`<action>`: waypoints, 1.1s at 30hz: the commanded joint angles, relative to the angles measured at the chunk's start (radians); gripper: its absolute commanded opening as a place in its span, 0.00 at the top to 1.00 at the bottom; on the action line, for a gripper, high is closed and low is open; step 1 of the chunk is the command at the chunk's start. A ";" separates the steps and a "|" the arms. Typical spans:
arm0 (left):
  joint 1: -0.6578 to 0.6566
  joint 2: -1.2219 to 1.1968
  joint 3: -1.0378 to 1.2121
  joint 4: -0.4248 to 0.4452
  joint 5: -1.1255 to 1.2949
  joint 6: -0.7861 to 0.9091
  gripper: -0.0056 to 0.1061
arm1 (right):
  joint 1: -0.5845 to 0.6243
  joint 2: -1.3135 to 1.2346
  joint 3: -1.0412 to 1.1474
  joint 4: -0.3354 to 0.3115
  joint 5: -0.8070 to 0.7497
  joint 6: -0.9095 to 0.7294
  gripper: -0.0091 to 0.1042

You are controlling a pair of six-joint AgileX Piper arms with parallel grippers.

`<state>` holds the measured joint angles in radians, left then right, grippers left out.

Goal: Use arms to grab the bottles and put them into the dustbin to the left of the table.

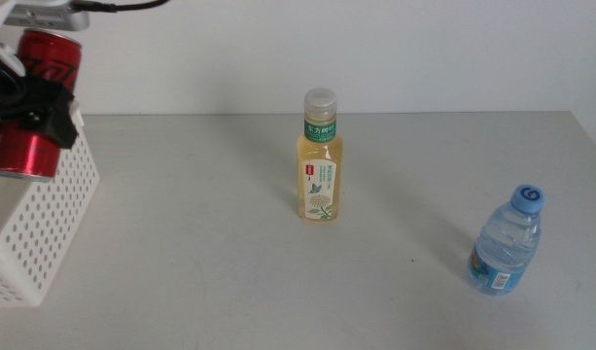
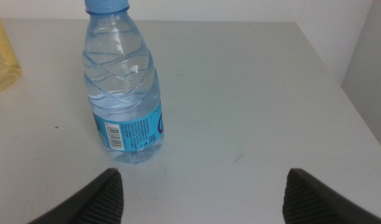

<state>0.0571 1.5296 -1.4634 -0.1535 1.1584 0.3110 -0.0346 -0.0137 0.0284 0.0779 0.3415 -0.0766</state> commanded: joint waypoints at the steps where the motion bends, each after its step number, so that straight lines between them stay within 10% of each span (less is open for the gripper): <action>1: 0.061 0.009 -0.125 -0.016 0.044 0.020 0.90 | 0.000 -0.022 -0.010 -0.005 -0.072 -0.006 0.34; 33: 0.302 0.428 -0.240 0.104 0.111 0.054 0.96 | 0.000 -0.022 -0.010 -0.005 -0.072 -0.006 0.34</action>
<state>0.3603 2.0107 -1.6670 -0.0421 1.2360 0.3780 -0.0346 -0.0137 0.0284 0.0779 0.3415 -0.0766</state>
